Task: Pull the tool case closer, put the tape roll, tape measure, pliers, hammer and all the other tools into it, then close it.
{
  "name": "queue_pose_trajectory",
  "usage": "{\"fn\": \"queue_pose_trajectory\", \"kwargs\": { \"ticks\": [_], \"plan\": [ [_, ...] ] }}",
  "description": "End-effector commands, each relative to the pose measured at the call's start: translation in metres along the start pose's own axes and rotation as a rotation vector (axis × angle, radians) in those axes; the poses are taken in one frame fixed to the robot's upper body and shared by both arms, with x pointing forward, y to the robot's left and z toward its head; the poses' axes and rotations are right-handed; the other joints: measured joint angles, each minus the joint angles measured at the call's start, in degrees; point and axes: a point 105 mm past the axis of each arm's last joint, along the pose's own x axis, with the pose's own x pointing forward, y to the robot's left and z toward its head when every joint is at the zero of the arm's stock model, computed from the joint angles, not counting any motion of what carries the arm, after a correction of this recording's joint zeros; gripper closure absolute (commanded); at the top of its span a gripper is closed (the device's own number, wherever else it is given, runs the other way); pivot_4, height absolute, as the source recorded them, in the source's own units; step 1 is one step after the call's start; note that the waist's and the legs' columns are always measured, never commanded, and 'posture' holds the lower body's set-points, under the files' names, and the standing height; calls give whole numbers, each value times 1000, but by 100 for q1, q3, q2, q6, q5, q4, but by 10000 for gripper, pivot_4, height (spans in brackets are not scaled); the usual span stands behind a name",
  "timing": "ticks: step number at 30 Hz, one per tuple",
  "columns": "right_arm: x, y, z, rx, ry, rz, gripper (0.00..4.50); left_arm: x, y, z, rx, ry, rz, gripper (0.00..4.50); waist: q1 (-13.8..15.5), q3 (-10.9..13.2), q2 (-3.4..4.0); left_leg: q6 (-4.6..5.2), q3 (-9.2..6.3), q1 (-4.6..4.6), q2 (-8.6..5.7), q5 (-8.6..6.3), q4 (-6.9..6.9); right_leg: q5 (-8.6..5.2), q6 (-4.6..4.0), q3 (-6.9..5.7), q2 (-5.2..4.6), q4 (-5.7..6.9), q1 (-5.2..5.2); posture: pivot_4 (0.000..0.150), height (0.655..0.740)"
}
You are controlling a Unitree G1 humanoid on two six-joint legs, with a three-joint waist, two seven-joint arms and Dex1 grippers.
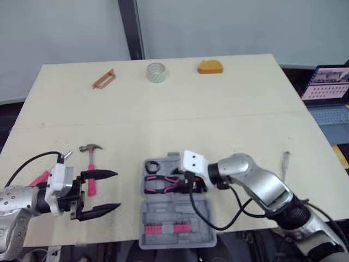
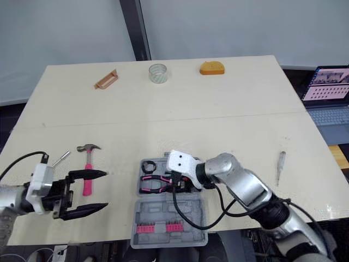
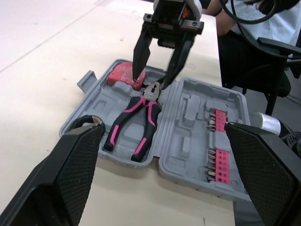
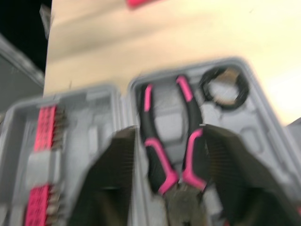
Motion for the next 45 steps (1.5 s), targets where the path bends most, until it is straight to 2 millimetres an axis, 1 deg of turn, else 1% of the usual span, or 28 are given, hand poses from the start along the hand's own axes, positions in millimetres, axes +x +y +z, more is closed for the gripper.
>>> {"fn": "queue_pose_trajectory", "kwargs": {
  "ticks": [1,2,3,6,10,20,29,31,40,45],
  "plan": [
    [2,1,1,27,-75,-16,39445,2,0,3,35,-17,-3,0,4,-1,-2,0,0,0,0,0,0,0,0,0,0,0,1,1500,7400],
    [4,2,-2,35,-80,-19,43734,2,0,2,36,-18,-5,0,5,-3,-4,0,0,0,0,0,0,0,0,0,0,0,2,1500,7400],
    [5,3,-4,49,-93,-15,44814,3,-1,2,36,-19,-6,0,4,-3,-4,0,0,1,0,0,0,0,0,-1,0,0,3,1500,7400],
    [8,4,-9,63,-101,-22,44814,3,-1,2,36,-22,-7,0,3,-3,-4,0,0,1,0,0,1,0,0,0,0,0,3,1500,7400],
    [14,-1,-22,74,-72,-53,44814,2,-1,2,38,-20,-9,0,-6,-3,-4,0,0,4,0,0,-2,0,0,0,0,1,2,1500,7400],
    [20,-14,-31,84,-78,-89,44814,1,-1,1,42,-15,-3,0,-4,-3,-4,0,0,4,0,0,-1,0,0,-1,0,0,3,1500,7400],
    [27,-14,-49,122,-36,-87,44814,0,-3,0,39,-11,2,0,-7,-3,-4,0,0,7,0,0,-1,0,0,-1,0,1,5,1500,7400],
    [28,-13,-54,131,-24,-84,44814,0,-2,1,40,-10,3,0,-6,-3,-5,0,0,9,0,0,-2,0,0,-1,0,1,7,1500,7400],
    [35,-7,-89,213,98,-79,44814,-1,-1,2,48,-5,3,0,-6,-35,-34,0,1,31,1,0,-7,0,0,-1,0,0,24,1500,7400],
    [36,-4,-109,244,171,-84,44814,-1,-1,2,51,-5,1,0,0,-67,-41,0,1,38,2,0,-7,0,0,-1,0,-1,32,1500,7400]
  ]
}}
